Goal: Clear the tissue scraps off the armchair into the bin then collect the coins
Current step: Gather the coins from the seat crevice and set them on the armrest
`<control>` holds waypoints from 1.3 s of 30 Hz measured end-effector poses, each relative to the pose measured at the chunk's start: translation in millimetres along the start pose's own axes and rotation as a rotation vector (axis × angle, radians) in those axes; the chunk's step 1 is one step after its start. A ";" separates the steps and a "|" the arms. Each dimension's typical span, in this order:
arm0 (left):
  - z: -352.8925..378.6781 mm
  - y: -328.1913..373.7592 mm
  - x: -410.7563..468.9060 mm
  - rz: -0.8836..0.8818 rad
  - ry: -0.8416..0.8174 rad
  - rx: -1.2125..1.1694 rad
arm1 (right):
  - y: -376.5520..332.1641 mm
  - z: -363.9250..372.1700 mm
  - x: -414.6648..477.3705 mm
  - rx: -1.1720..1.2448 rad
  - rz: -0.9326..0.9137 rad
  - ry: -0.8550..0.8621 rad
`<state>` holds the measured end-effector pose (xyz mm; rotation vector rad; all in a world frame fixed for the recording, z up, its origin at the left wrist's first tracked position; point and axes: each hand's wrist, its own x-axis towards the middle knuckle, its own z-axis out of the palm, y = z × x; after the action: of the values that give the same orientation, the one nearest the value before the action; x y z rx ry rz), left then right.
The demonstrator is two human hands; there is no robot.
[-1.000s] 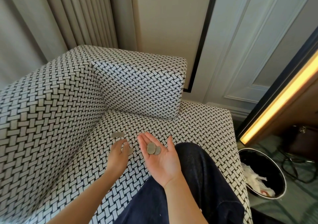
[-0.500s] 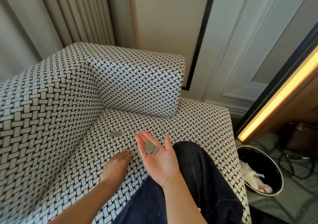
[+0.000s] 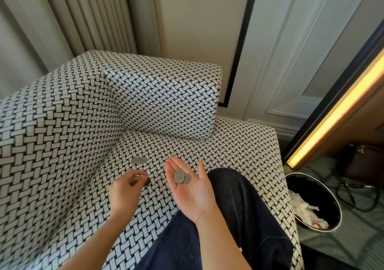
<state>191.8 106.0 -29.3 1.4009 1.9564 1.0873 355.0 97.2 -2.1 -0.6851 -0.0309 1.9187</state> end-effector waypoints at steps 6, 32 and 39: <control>-17.7 73.2 -13.4 0.087 -0.115 -0.263 | 1.6 0.7 2.9 -0.051 0.015 -0.011; 8.3 -50.0 87.1 0.142 -0.551 0.750 | 1.7 3.7 4.2 -0.032 0.034 -0.022; 14.3 -56.3 43.9 0.254 -0.123 0.826 | 2.2 3.1 6.3 -0.039 0.036 -0.025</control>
<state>157.1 143.0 -81.6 2.1103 2.2812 0.2313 349.9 102.4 -3.0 -0.6917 -0.0720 1.9652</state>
